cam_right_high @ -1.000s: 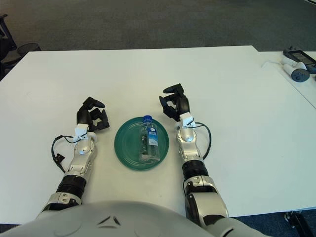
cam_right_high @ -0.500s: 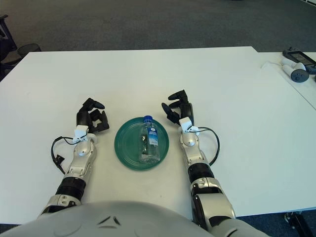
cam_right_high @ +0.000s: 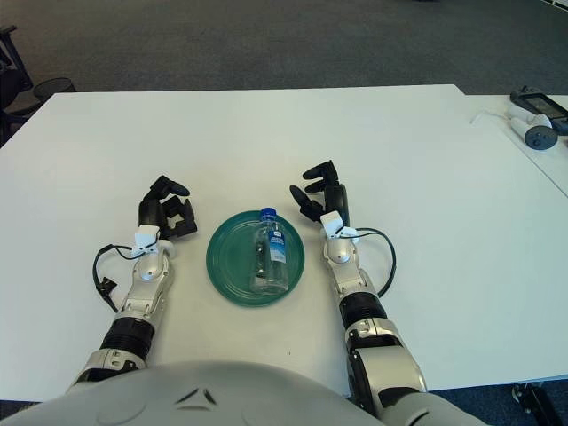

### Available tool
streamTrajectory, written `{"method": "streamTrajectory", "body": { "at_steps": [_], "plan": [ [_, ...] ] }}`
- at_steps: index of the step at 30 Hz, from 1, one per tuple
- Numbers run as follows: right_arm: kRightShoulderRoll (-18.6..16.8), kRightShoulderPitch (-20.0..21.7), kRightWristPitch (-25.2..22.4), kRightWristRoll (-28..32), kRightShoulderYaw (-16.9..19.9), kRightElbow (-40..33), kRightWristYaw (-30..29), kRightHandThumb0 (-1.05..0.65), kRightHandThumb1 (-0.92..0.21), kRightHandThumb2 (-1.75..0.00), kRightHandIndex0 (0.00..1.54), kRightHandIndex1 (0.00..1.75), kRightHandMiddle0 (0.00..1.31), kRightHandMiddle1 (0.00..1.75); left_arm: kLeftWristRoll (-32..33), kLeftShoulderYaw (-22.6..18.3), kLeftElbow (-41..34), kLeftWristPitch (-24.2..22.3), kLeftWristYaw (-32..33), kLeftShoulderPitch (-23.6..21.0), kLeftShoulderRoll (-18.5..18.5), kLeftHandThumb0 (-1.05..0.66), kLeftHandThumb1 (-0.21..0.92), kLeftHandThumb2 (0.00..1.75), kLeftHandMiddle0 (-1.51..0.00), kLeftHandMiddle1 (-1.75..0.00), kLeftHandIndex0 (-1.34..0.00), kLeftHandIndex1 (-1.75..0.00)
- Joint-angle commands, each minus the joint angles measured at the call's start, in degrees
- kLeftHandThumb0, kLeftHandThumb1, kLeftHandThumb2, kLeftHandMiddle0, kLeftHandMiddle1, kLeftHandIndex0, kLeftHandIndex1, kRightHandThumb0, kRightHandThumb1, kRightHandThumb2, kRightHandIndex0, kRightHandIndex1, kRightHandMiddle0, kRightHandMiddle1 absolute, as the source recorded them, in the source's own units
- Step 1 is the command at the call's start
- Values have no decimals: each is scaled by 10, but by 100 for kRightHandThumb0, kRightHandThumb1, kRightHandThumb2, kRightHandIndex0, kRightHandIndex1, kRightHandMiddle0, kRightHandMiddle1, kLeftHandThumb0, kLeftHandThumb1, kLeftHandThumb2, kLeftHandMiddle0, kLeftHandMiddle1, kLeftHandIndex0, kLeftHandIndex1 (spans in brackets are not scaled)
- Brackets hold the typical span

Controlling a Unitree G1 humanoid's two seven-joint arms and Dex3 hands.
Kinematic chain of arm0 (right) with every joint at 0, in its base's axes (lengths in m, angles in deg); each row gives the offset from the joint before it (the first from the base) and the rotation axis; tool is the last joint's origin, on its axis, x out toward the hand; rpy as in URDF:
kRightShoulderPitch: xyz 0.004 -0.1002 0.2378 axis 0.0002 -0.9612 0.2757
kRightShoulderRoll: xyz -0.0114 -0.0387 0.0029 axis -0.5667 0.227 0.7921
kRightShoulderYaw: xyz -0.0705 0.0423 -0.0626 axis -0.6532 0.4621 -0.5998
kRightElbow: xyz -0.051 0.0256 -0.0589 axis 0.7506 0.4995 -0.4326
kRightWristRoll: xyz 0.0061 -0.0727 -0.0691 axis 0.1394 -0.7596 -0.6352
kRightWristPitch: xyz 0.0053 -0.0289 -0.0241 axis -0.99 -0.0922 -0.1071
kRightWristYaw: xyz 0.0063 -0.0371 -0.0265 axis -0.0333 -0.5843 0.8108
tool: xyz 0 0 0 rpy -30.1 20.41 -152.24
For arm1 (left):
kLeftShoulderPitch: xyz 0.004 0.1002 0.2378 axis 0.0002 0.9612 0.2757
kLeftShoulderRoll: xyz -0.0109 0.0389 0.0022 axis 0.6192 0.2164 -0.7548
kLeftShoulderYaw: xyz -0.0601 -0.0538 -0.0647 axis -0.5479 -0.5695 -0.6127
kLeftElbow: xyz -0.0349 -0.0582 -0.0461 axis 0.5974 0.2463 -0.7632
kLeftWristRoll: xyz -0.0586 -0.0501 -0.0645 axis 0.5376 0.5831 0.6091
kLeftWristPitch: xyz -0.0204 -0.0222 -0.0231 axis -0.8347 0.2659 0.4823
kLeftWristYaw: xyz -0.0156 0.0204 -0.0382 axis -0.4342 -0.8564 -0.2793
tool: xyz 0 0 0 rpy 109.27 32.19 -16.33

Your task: Put the bottle into the plate.

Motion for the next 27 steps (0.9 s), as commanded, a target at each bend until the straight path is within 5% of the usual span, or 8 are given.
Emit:
{"method": "streamTrajectory", "body": {
  "at_steps": [1,19,27],
  "plan": [
    [7,-37,10,-3,0,26,-5,-1,-92,-39,37,145,23,163,6,-4,22,-16,-7,24,3,-55,14,154,-124,-175,-76,-175],
    [-10,-49,26,42,8,15,29,-1,-90,-39,44,139,23,163,8,-8,32,-6,-15,20,7,-55,14,153,-123,-175,-76,-175],
    [-29,-52,21,102,23,6,81,-1,-79,-56,52,138,25,163,18,-12,36,3,-25,18,7,-54,15,152,-123,-175,-75,-175]
  ]
}}
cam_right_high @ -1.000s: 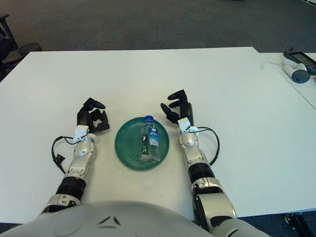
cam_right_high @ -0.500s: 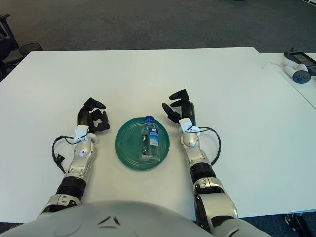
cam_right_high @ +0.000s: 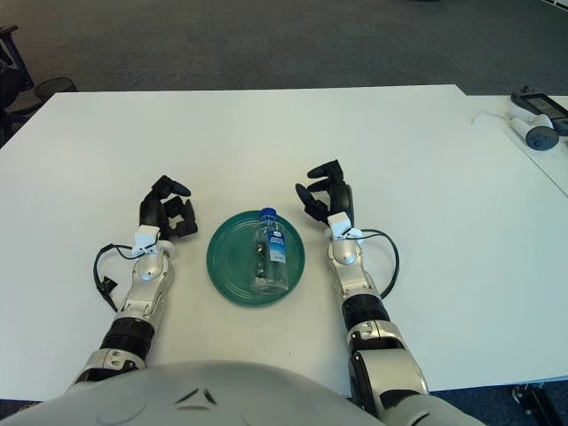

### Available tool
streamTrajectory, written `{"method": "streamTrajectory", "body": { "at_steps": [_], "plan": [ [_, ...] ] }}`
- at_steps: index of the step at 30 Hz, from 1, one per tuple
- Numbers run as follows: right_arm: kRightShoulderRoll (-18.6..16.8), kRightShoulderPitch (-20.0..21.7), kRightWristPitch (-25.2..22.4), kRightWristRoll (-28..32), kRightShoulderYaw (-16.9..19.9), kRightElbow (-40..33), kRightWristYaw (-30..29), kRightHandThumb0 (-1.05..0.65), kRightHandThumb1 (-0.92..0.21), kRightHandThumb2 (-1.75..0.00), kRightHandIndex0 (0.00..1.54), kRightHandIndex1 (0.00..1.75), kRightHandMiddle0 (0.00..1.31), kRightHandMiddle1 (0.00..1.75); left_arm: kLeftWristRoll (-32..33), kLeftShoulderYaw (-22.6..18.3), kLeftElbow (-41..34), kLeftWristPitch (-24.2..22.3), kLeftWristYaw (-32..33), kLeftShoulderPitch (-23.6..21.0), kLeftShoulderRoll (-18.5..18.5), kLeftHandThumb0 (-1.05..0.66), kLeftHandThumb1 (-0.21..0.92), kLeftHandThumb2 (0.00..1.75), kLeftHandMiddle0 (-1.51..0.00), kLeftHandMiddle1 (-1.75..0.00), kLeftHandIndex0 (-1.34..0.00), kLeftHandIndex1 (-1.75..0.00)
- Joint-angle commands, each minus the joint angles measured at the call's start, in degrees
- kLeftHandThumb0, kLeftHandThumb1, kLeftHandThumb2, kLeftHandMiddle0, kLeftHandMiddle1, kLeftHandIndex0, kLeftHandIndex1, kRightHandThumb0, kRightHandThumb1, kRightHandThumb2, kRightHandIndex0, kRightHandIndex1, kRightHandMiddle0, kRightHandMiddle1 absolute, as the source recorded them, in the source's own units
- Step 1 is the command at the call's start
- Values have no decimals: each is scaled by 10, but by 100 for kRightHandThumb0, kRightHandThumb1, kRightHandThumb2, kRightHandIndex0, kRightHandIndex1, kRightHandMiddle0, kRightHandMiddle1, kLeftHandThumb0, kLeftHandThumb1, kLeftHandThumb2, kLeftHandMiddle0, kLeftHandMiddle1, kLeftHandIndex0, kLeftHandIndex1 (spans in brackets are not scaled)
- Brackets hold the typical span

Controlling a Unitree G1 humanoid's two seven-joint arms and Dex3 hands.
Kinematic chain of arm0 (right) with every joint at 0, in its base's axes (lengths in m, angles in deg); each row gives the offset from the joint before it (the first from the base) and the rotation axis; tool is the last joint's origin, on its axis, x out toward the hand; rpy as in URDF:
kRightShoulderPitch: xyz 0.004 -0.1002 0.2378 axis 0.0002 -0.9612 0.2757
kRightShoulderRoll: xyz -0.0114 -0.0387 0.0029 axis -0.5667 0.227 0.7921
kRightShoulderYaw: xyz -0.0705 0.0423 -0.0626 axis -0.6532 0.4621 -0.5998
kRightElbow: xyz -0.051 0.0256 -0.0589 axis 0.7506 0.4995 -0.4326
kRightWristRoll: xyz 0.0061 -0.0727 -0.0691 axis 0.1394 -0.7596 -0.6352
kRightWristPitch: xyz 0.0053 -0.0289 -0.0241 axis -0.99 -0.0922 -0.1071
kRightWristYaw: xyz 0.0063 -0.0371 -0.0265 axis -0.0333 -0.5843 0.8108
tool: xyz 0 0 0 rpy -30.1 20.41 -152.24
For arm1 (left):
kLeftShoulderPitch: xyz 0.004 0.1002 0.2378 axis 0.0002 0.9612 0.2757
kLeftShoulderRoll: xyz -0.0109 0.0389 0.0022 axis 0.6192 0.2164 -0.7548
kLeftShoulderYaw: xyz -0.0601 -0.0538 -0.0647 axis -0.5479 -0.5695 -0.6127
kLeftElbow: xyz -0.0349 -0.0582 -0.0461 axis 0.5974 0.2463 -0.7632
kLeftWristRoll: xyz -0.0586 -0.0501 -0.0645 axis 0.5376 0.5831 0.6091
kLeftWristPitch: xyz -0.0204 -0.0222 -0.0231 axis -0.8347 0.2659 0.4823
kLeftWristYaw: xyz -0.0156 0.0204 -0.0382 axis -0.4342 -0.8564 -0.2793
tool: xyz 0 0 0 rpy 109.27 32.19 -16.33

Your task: Put the bottle into the plate.

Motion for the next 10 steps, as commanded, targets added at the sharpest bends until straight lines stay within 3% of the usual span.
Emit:
{"method": "streamTrajectory", "body": {
  "at_steps": [1,5,10],
  "plan": [
    [-26,-45,-9,52,9,8,46,-1,-79,-56,52,138,25,163,7,-9,26,-13,-5,21,5,-54,15,152,-123,-175,-75,-175],
    [-48,-56,-58,117,23,-31,96,-1,-80,-56,50,140,22,164,3,-9,28,-11,3,19,7,-54,15,152,-123,-175,-75,-175],
    [-62,-69,-105,137,33,-69,98,-1,-81,-56,47,142,20,167,-3,-7,28,-13,7,19,7,-54,15,152,-123,-175,-75,-175]
  ]
}}
